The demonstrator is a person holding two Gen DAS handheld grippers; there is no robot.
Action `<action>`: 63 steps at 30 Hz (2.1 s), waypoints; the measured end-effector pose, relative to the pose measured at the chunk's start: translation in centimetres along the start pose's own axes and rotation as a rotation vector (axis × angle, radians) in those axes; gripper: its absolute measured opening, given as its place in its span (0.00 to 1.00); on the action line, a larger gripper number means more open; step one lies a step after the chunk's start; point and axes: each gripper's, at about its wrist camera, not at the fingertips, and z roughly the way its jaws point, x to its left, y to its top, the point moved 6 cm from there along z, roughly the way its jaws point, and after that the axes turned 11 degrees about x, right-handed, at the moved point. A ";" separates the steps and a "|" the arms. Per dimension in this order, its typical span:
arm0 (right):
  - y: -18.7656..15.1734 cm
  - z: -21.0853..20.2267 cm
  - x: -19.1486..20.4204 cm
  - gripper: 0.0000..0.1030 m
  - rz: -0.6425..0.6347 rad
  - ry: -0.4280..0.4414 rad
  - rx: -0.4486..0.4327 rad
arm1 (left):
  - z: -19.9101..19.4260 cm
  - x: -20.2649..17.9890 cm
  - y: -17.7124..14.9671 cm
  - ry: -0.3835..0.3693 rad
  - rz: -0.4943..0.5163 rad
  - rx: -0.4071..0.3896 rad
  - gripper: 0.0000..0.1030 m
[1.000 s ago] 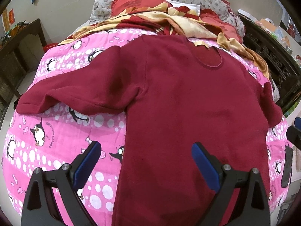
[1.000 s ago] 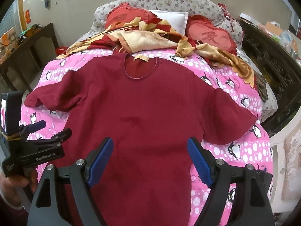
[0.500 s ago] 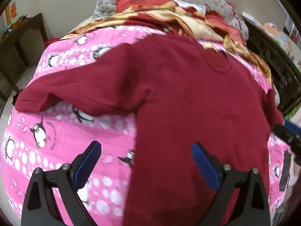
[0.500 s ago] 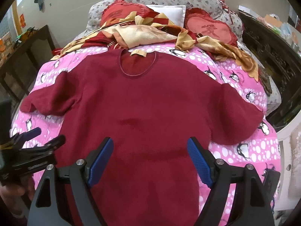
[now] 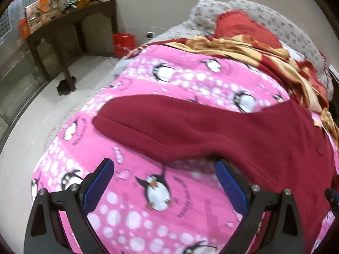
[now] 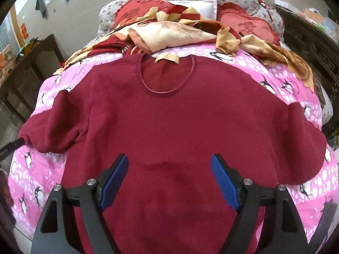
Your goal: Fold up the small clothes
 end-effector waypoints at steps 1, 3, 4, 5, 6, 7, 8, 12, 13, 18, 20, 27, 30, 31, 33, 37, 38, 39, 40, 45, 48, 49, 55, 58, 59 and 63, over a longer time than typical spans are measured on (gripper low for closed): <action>0.1 0.1 0.1 0.78 -0.004 -0.004 -0.001 | 0.1 0.4 0.2 0.003 -0.006 -0.005 0.96; 0.2 0.3 0.2 0.78 -0.005 -0.007 -0.002 | 0.2 0.7 0.3 0.009 -0.014 -0.004 0.96; 0.2 0.4 0.2 0.78 -0.003 -0.007 -0.001 | 0.3 0.9 0.3 0.008 -0.017 -0.004 0.96; 0.2 0.5 0.1 0.78 -0.001 -0.008 0.000 | 0.5 1.0 0.4 0.007 -0.017 -0.005 0.96; 0.2 0.5 0.1 0.78 0.001 -0.008 0.000 | 0.6 1.1 0.4 0.010 -0.015 -0.004 0.96; 0.2 0.6 0.1 0.78 0.004 -0.010 0.001 | 0.6 1.2 0.4 0.015 -0.013 -0.002 0.96; 0.2 0.6 0.0 0.78 0.006 -0.009 0.001 | 0.7 1.3 0.4 0.018 -0.010 -0.001 0.96; 0.3 0.8 0.0 0.78 0.007 -0.011 0.003 | 0.9 1.5 0.5 0.023 -0.014 0.001 0.96; 0.3 0.8 0.0 0.78 0.005 -0.016 0.000 | 1.0 1.6 0.6 0.023 -0.018 0.001 0.96; 0.4 0.9 0.1 0.78 0.005 -0.011 0.001 | 1.5 2.3 0.8 0.027 -0.035 0.009 0.96; 0.4 1.0 0.2 0.78 0.005 -0.007 0.005 | 1.6 2.5 0.8 0.035 -0.035 0.009 0.96; 0.6 1.0 0.8 0.78 -0.009 -0.009 -0.001 | 1.7 2.9 1.0 0.035 -0.047 0.010 0.96; 0.5 1.0 1.0 0.78 -0.011 -0.007 -0.004 | 1.9 3.1 1.3 0.020 -0.051 0.013 0.96; 0.4 1.1 1.0 0.78 -0.010 -0.003 -0.001 | 1.9 3.3 1.4 0.009 -0.058 0.016 0.96; 0.4 1.1 1.1 0.78 -0.007 0.004 0.004 | 2.2 3.7 1.7 -0.025 -0.087 0.029 0.96; 0.2 1.2 1.2 0.78 -0.005 0.012 0.006 | 3.2 4.5 2.5 -0.080 -0.143 0.050 0.96; 0.1 1.2 1.2 0.78 -0.004 0.014 0.007 | 3.6 4.5 2.7 -0.087 -0.152 0.059 0.96; 0.1 1.3 1.2 0.78 -0.004 0.017 0.009 | 4.1 4.5 3.0 -0.102 -0.162 0.064 0.95; 0.1 1.3 1.3 0.78 -0.004 0.021 0.010 | 4.6 4.6 3.3 -0.112 -0.171 0.066 0.93; 0.0 1.3 1.7 0.78 -0.015 0.029 0.017 | 6.8 4.7 5.2 -0.098 -0.190 0.038 0.70; -0.1 1.1 1.7 0.78 -0.018 0.034 0.015 | 6.5 4.8 6.2 -0.093 -0.191 0.018 0.28; -0.1 1.0 1.6 0.78 -0.016 0.035 0.014 | 6.0 4.9 6.6 -0.093 -0.189 0.013 0.15; 0.2 -0.2 0.1 0.78 0.019 0.036 -0.020 | -3.1 0.8 9.1 -0.198 -0.065 -0.159 0.09; 0.3 -0.8 -1.1 0.78 0.046 0.036 -0.036 | -7.6 -3.8 9.3 -0.276 0.036 -0.219 0.09; 0.3 -1.0 -1.5 0.78 0.055 0.037 -0.039 | -9.0 -5.6 9.0 -0.309 0.074 -0.234 0.09; 0.1 -1.7 -3.6 0.78 0.098 0.021 -0.057 | -12.6 -14.3 6.6 -0.425 0.245 -0.246 0.09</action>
